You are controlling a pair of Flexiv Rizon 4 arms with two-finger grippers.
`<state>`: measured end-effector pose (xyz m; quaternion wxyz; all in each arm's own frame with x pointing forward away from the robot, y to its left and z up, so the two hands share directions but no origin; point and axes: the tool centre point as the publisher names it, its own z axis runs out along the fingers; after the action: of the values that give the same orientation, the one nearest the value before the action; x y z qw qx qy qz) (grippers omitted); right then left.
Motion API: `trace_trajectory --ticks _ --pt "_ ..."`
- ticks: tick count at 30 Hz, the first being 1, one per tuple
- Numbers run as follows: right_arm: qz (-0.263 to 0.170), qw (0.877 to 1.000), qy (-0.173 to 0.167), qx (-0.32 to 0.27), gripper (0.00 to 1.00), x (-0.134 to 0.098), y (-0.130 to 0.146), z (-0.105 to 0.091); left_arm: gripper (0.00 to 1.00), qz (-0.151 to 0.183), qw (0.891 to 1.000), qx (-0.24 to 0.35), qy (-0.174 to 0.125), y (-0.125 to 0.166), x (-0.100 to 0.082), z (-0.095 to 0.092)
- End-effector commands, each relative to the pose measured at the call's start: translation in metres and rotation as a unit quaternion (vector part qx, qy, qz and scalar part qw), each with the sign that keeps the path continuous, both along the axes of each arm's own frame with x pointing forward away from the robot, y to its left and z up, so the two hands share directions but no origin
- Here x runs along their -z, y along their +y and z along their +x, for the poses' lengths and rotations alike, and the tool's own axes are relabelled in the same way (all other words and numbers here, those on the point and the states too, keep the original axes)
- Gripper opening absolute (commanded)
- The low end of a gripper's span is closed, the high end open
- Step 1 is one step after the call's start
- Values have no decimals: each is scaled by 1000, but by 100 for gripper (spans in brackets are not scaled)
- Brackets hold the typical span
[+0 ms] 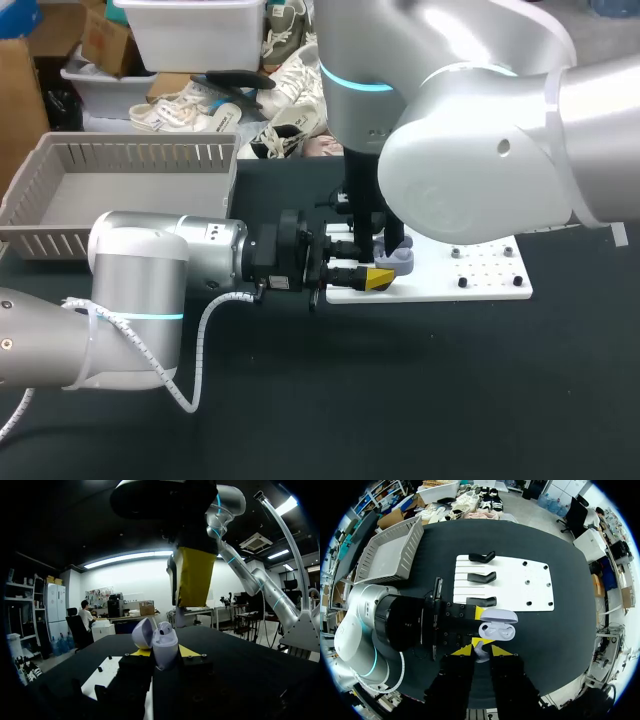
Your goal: Pick up each earbud case from the left stands, insert the matching earbuds, close the lid, and place the case in the box.
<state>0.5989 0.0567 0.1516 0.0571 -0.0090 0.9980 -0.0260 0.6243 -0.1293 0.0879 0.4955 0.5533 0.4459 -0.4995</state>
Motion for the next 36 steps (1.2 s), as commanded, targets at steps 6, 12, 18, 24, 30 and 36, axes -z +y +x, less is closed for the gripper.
trace_trajectory --ticks 6,12,18,24,30,36 --pt "-11 1000 0 -10 0 -3 -1 6 0 0 1000 -1 -1 0 0 -1" --pt "-21 1000 1 -13 0 -1 -2 8 0 0 1000 -1 -1 0 0 -1" --pt "-25 1000 2 -12 0 0 -2 11 0 0 1000 -1 -1 0 0 -1" --pt "-22 1000 3 -12 0 3 -1 14 0 0 1000 -1 -1 0 0 -1" --pt "-23 1000 6 -11 0 6 -1 15 0 0 1000 -1 -1 0 0 -1" --pt "-23 1000 9 -9 0 8 -1 15 0 0 1000 -1 -1 0 0 -1"
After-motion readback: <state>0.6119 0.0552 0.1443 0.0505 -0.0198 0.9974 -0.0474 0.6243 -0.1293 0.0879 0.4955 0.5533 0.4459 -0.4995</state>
